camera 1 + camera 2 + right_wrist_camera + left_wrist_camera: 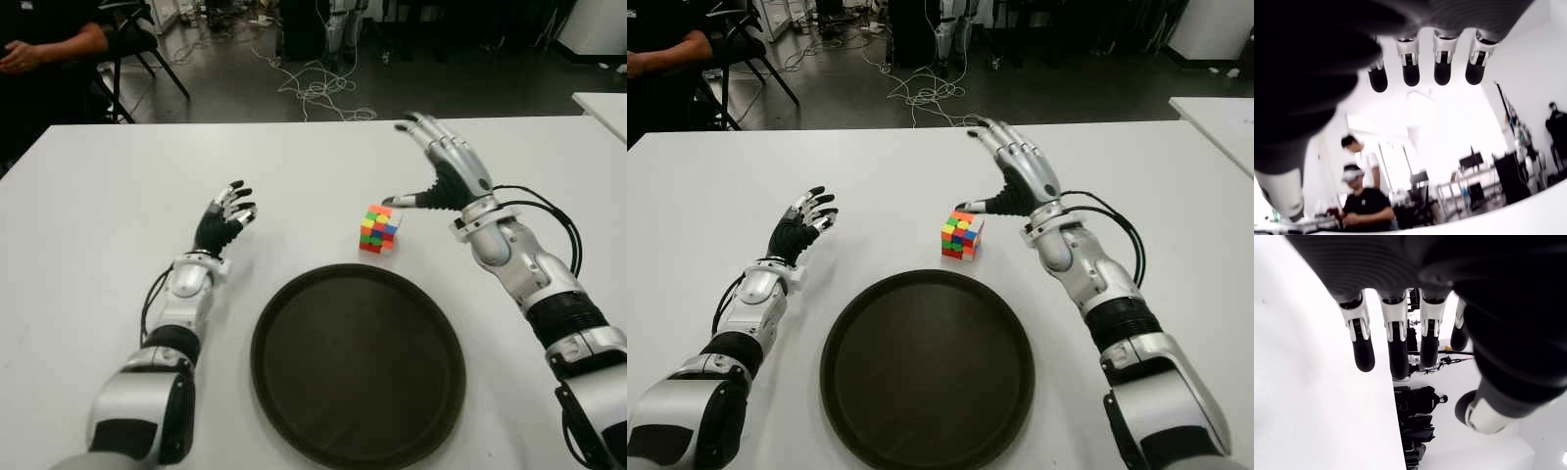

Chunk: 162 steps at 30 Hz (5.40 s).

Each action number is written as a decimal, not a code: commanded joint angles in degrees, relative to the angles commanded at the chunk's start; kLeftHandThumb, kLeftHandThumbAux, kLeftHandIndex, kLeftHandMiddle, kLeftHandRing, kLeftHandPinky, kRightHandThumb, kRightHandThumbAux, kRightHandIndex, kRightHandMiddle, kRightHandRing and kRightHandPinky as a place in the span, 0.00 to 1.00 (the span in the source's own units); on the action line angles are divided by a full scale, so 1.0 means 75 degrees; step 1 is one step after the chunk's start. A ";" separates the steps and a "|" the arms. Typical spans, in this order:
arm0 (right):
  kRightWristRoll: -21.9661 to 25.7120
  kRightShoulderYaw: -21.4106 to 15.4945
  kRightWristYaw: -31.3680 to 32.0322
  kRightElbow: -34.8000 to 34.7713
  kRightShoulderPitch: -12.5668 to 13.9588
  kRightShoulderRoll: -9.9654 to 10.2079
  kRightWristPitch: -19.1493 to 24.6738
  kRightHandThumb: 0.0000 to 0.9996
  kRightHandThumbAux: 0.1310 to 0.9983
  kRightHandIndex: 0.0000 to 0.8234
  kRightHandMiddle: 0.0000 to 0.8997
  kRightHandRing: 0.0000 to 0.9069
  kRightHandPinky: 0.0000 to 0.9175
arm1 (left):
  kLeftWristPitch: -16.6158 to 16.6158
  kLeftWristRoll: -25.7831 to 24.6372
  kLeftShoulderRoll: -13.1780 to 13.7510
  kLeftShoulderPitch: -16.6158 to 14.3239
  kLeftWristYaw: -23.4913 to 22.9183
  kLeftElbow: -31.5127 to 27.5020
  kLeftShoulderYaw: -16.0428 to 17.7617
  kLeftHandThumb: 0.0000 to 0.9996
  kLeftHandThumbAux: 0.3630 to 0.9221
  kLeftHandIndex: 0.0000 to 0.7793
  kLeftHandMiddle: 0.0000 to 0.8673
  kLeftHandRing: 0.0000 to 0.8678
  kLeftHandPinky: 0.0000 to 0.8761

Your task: Pick up the Rubik's Cube and put it in the plate

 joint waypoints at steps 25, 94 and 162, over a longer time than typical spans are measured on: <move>-0.0385 0.0796 0.1064 0.0236 -0.0155 0.0101 0.1083 0.00 0.64 0.00 0.03 0.03 0.04 | -0.0040 0.0139 0.0021 -0.0010 0.0093 0.0047 -0.0101 0.17 0.66 0.13 0.20 0.23 0.24; -0.0643 0.1819 0.0377 0.3277 -0.1060 0.0959 0.1360 0.00 0.71 0.06 0.08 0.10 0.11 | -0.0354 0.0348 0.0015 0.0023 0.0237 0.0127 -0.0250 0.15 0.64 0.14 0.21 0.23 0.25; -0.0300 0.1505 -0.1120 0.4014 -0.1041 0.1467 0.2061 0.00 0.72 0.15 0.18 0.21 0.22 | -0.0856 0.0819 0.0079 -0.0015 0.0487 0.0303 -0.0653 0.07 0.51 0.14 0.20 0.20 0.18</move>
